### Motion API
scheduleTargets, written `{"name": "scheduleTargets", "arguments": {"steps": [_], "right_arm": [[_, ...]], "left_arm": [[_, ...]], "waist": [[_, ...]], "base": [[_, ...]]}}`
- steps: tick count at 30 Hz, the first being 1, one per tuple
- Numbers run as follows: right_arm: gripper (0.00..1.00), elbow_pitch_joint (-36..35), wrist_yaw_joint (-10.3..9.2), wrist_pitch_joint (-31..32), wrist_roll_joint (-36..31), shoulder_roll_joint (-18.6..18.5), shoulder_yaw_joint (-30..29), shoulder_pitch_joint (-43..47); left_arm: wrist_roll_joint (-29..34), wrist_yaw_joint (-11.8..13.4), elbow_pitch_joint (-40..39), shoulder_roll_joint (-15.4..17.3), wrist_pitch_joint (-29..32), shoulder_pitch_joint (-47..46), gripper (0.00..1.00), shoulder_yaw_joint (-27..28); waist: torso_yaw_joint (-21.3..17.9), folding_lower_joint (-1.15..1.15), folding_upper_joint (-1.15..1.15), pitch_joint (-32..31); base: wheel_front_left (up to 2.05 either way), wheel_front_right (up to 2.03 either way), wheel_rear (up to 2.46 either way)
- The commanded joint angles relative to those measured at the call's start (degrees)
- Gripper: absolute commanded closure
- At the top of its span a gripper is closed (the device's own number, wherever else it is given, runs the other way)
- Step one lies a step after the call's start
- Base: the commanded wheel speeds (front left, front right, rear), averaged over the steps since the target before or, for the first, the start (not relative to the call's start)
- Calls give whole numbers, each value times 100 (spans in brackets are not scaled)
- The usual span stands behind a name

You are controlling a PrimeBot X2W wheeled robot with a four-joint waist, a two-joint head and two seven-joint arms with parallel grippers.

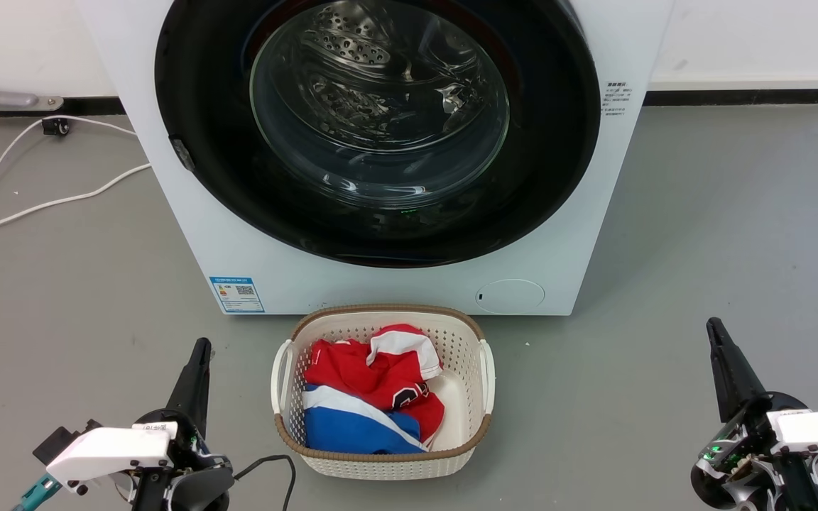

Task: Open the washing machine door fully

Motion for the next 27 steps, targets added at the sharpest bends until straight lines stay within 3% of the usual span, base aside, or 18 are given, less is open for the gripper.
{"name": "scheduleTargets", "arguments": {"steps": [1, 23, 24, 27], "right_arm": [[100, 8, 16, 21, -16, 16, -13, -64], [100, 9, 17, 51, -52, 41, -48, -63], [0, 2, 0, 25, -22, 23, -37, -9], [0, 97, -1, 16, -21, 34, -27, 76]], "left_arm": [[12, -18, 6, -9, 1, -54, 100, 19], [26, -18, 6, -16, 10, -55, 100, 31], [3, 0, 0, -9, 7, -1, 0, 9], [1, 5, 102, -26, 1, 73, 0, -13]], "waist": [[0, 0, 0, 0], [0, 0, 0, 0], [0, 0, 0, 0], [-1, 0, 0, 1]], "base": [[0, 0, 0], [0, 0, 0], [0, 0, 0], [0, 0, 0]]}}
